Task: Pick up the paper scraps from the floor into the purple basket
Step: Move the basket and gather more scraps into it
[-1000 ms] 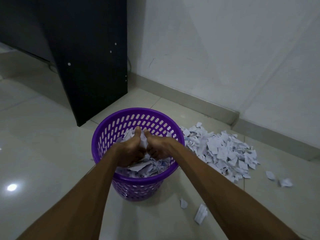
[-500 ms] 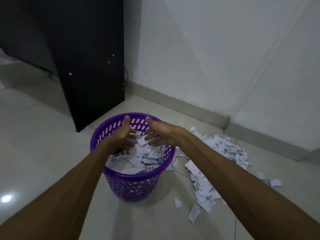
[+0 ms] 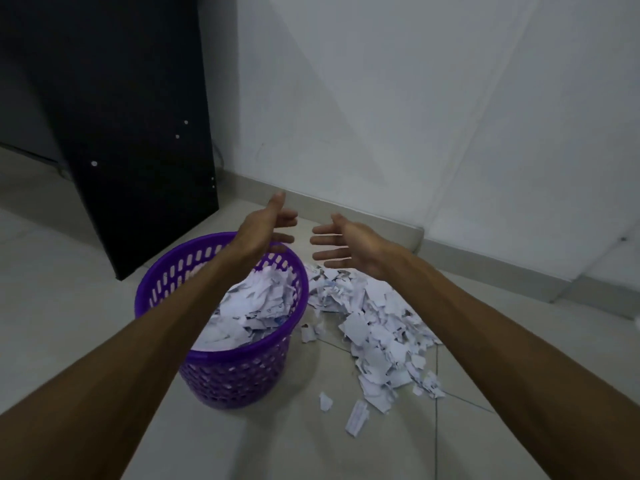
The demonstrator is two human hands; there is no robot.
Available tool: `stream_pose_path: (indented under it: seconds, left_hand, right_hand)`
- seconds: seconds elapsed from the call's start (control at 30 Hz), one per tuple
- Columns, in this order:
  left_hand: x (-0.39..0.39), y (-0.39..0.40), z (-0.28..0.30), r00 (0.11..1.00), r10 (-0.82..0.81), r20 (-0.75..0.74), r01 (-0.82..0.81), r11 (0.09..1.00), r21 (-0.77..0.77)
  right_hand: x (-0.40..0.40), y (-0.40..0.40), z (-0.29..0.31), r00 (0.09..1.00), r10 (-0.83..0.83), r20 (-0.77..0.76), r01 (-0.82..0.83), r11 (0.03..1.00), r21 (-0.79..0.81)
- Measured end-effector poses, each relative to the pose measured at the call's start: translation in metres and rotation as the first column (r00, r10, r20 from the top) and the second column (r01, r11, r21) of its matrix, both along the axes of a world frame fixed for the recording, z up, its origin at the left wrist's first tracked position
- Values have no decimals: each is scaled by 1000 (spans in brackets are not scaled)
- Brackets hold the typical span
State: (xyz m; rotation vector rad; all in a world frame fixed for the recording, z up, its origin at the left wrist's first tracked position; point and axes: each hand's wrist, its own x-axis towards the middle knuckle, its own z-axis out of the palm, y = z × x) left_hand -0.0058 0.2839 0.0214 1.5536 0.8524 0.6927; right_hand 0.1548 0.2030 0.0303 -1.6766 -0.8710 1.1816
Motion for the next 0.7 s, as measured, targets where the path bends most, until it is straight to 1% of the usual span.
stream_pose_path:
  seconds: [0.1, 0.2, 0.37, 0.47, 0.53, 0.63, 0.7]
  left_hand:
    - [29, -15, 9, 990, -115, 78, 121, 990, -74]
    - [58, -29, 9, 980, -180, 90, 189, 976, -106]
    - [105, -49, -10, 965, -261, 18, 260, 949, -177]
    - [129, -59, -29, 960, -279, -11, 270, 937, -221]
    - [153, -65, -48, 953, -297, -61, 274, 929, -248]
    - [167, -73, -79, 934, -326, -145, 280, 922, -269]
    - [177, -78, -106, 925, -321, -204, 253, 920, -298]
  right_hand:
    - [29, -17, -5, 998, -56, -30, 55, 998, -35]
    - [59, -37, -15, 993, -111, -49, 106, 991, -86]
    - [116, -79, -35, 984, -179, -1, 177, 974, -144]
    - [150, -104, -54, 972, -234, 22, 234, 957, -172]
    - [181, -121, -74, 956, -286, 65, 293, 934, -204]
    - [214, -144, -104, 930, -319, 184, 358, 899, -253]
    - [240, -160, -126, 897, -344, 277, 419, 862, -286]
